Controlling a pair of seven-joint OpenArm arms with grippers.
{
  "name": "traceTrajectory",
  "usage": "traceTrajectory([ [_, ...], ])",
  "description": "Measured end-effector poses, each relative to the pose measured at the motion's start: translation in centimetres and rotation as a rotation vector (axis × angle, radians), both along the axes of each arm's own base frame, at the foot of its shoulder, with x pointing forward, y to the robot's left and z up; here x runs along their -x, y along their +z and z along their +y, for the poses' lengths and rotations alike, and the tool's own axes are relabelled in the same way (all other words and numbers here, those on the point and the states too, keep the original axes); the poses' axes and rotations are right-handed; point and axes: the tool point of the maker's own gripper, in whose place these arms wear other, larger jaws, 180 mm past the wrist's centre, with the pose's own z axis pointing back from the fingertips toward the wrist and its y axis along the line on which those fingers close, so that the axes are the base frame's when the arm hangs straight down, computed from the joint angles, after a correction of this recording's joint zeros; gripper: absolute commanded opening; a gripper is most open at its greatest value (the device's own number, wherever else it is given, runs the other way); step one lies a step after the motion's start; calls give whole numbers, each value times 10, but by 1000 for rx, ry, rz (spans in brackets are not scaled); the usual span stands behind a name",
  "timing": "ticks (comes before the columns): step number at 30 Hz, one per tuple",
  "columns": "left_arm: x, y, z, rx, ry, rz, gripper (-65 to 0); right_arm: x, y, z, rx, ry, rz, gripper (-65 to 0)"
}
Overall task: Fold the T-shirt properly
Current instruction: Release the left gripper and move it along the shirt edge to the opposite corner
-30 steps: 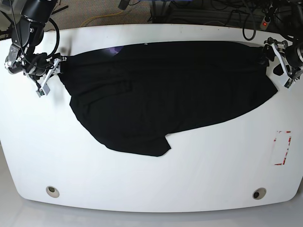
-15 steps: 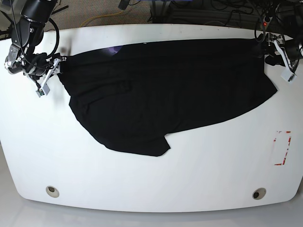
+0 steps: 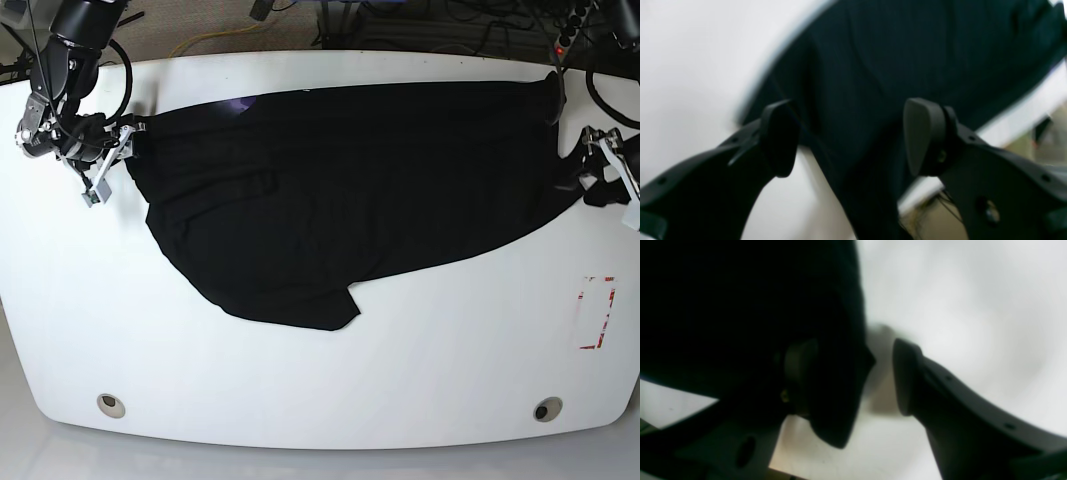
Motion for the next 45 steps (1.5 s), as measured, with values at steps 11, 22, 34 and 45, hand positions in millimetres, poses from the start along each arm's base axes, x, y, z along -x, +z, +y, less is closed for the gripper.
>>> traceTrajectory([
  [11, -25, -10, 57, -372, 153, 51, -206, 1, -1, 1, -2, -2, 2, -317],
  [22, -18, -94, 46, -411, 147, 208, -204, 1, -3, 5, -13, -6, 1, -317],
  [34, -23, -136, 54, -240, 236, 229, -204, 0, -2, 5, -14, -7, -1, -317],
  [45, -31, -138, 58, -197, 262, 233, -411, 1, -3, 5, -15, -7, 0, -317],
])
